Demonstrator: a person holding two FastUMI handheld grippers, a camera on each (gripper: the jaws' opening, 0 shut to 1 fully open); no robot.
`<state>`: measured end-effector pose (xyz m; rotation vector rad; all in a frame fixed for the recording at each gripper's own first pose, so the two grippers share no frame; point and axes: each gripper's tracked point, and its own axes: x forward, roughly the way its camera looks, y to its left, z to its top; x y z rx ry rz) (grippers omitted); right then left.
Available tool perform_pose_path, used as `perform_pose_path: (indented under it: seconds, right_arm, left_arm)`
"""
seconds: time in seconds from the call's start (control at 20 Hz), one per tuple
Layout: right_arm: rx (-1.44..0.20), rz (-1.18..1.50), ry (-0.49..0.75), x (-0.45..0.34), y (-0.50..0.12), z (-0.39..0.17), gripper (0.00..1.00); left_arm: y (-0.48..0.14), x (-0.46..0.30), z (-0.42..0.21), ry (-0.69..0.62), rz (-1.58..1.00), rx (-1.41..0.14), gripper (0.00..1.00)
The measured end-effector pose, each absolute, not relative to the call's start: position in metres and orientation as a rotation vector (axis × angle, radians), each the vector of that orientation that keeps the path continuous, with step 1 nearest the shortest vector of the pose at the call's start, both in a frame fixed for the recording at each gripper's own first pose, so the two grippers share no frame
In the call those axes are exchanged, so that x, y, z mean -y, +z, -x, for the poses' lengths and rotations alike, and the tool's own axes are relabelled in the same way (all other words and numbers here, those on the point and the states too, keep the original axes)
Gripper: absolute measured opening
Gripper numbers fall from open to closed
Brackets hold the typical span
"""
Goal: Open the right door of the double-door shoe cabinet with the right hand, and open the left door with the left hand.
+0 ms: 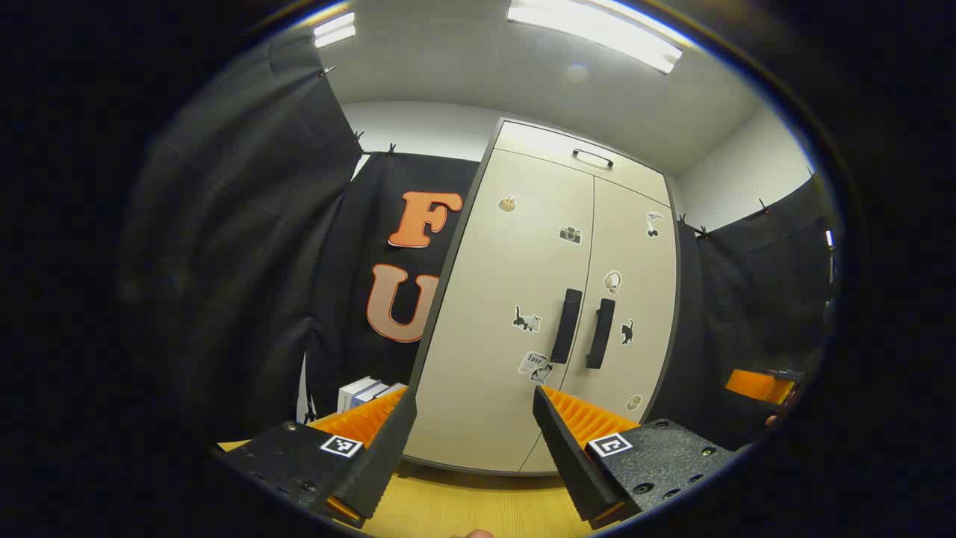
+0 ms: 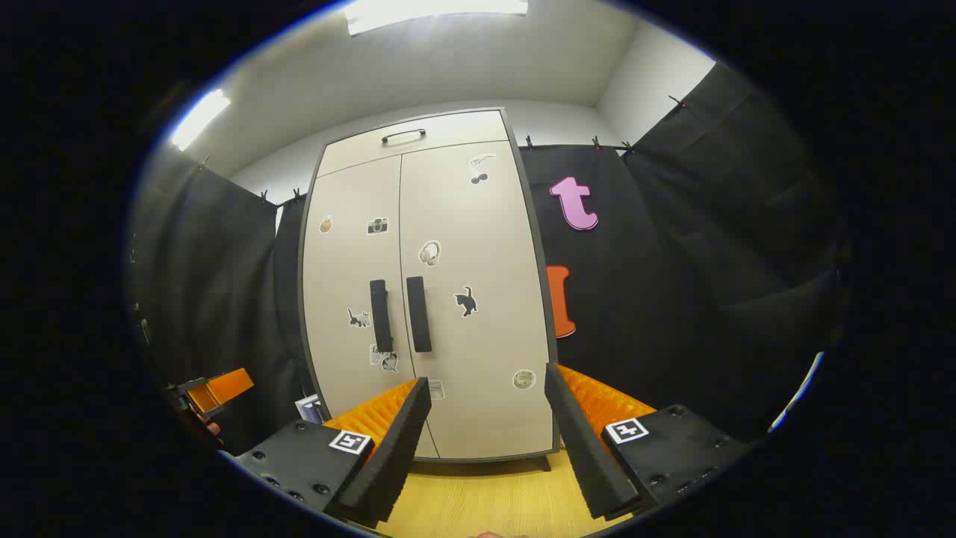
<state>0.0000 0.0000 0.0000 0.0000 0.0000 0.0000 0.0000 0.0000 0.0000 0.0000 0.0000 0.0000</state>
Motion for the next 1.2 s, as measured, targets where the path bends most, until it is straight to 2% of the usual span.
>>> perform_pose_path:
  seconds: [0.9,1.2]
  right_arm:
    - [0.024,-0.033,0.0,-0.004,0.004,0.004,0.98]
    - [0.063,0.036,0.019,-0.019,0.03,-0.01,0.98]
  left_arm:
    - [0.013,0.01,-0.002,-0.032,-0.013,0.035,0.95]
    - [0.018,0.006,-0.002,-0.02,-0.019,0.056,0.95]
